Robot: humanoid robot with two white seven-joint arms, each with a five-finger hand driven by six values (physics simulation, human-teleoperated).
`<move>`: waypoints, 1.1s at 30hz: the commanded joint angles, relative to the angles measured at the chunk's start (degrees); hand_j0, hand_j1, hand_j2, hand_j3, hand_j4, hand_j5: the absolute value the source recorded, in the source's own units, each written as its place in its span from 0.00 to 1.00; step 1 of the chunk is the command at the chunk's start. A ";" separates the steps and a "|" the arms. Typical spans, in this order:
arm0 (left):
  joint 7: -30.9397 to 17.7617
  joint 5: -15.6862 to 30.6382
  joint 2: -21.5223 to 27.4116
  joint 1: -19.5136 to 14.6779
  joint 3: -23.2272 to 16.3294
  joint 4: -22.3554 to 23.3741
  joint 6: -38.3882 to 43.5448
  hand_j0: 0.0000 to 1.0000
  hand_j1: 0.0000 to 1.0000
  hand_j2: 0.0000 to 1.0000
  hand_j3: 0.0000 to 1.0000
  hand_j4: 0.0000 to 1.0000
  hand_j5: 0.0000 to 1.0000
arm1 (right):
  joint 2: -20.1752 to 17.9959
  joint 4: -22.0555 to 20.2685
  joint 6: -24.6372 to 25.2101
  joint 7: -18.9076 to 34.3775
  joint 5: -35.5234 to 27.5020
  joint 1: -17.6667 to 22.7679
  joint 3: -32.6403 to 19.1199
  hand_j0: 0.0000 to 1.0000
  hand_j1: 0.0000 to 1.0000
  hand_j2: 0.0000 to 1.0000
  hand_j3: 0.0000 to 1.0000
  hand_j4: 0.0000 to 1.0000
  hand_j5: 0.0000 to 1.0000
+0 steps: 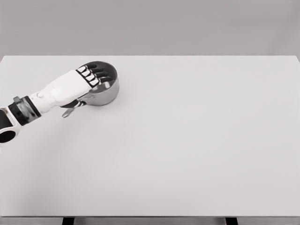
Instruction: Rotate pot handle
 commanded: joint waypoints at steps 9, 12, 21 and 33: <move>0.12 0.11 0.59 0.88 0.76 0.78 0.01 1.00 1.00 1.00 1.00 1.00 1.00 | 0.00 0.00 0.00 0.00 -0.03 0.00 -0.01 1.00 1.00 1.00 1.00 1.00 1.00; 0.12 0.11 0.68 0.88 0.84 0.78 0.01 1.00 1.00 1.00 1.00 1.00 1.00 | 0.00 0.00 0.00 0.00 -0.03 0.00 -0.01 1.00 1.00 1.00 1.00 1.00 1.00; 0.12 -0.07 2.09 2.02 4.10 2.45 0.01 1.00 1.00 1.00 1.00 1.00 1.00 | 0.00 0.00 0.00 0.00 -0.03 0.00 -0.01 1.00 1.00 1.00 1.00 1.00 1.00; 0.12 -0.24 2.88 2.02 6.47 5.71 0.01 1.00 1.00 1.00 1.00 1.00 1.00 | 0.00 0.00 0.00 0.00 -0.03 0.00 -0.01 1.00 1.00 1.00 1.00 1.00 1.00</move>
